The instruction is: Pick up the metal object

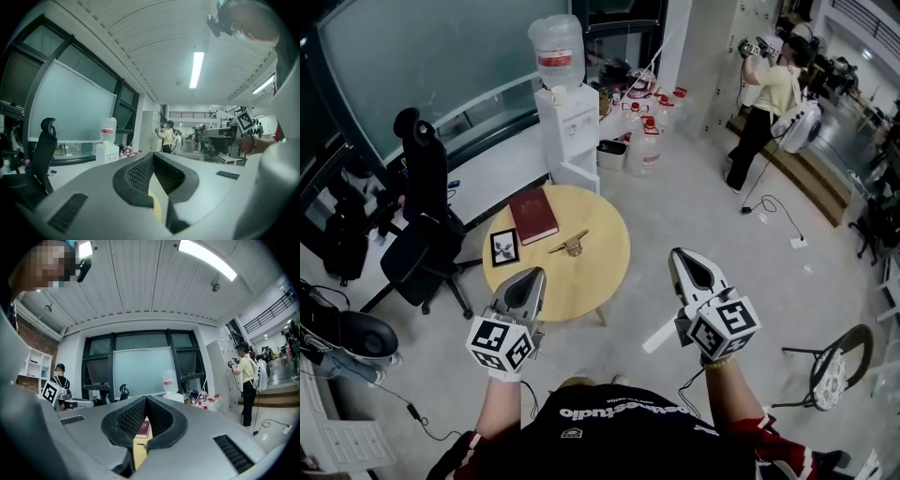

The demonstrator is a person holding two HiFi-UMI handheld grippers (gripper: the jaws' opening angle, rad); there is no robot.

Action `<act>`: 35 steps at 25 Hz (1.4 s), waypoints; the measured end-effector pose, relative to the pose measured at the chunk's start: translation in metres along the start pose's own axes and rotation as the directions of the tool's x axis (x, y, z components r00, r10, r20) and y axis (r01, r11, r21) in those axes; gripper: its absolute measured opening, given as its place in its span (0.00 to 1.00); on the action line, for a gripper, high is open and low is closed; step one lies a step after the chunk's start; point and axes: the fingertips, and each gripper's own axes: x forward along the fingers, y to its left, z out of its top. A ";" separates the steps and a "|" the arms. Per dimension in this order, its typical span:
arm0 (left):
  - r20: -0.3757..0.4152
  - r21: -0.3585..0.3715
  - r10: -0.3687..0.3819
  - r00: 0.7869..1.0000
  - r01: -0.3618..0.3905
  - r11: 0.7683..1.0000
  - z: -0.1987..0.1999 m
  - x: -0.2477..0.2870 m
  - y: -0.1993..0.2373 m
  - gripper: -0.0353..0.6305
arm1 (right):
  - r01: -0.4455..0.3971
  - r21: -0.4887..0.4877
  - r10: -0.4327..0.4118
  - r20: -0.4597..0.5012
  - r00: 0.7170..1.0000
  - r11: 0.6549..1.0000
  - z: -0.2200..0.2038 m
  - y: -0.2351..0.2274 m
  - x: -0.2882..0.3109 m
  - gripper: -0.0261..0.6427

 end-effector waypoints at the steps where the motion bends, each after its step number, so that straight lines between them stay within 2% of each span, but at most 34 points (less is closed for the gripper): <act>1: 0.000 -0.002 -0.007 1.000 0.007 1.000 0.000 0.001 0.007 0.08 | 0.004 -0.004 -0.004 -0.002 1.000 1.000 0.000 0.004 0.005 0.08; 5: -0.010 -0.014 -0.034 0.999 0.034 0.999 0.003 -0.001 0.037 0.08 | 0.024 0.004 -0.024 -0.010 1.000 1.000 0.001 0.026 0.023 0.08; 9: 0.017 -0.009 -0.045 0.999 0.045 0.999 0.012 -0.002 0.064 0.08 | 0.029 -0.020 -0.029 0.003 1.000 0.999 0.010 0.048 0.039 0.08; 14: 0.024 -0.011 -0.087 0.996 0.087 0.996 0.011 0.000 0.079 0.08 | 0.047 -0.038 -0.047 -0.016 0.999 0.998 0.004 0.069 0.047 0.08; 25: 0.060 -0.016 -0.195 0.979 0.196 0.980 0.011 0.006 0.085 0.08 | 0.149 -0.100 -0.153 -0.029 0.988 0.984 -0.013 0.073 0.054 0.08; 33: 0.096 0.052 -0.233 0.968 0.229 0.972 0.016 0.018 0.067 0.09 | 0.149 -0.070 -0.152 -0.034 0.988 0.986 -0.022 0.063 0.047 0.08; 35: 0.094 0.078 -0.247 0.964 0.241 0.967 0.016 0.019 0.063 0.20 | 0.144 -0.066 -0.147 -0.035 0.989 0.987 -0.024 0.063 0.046 0.08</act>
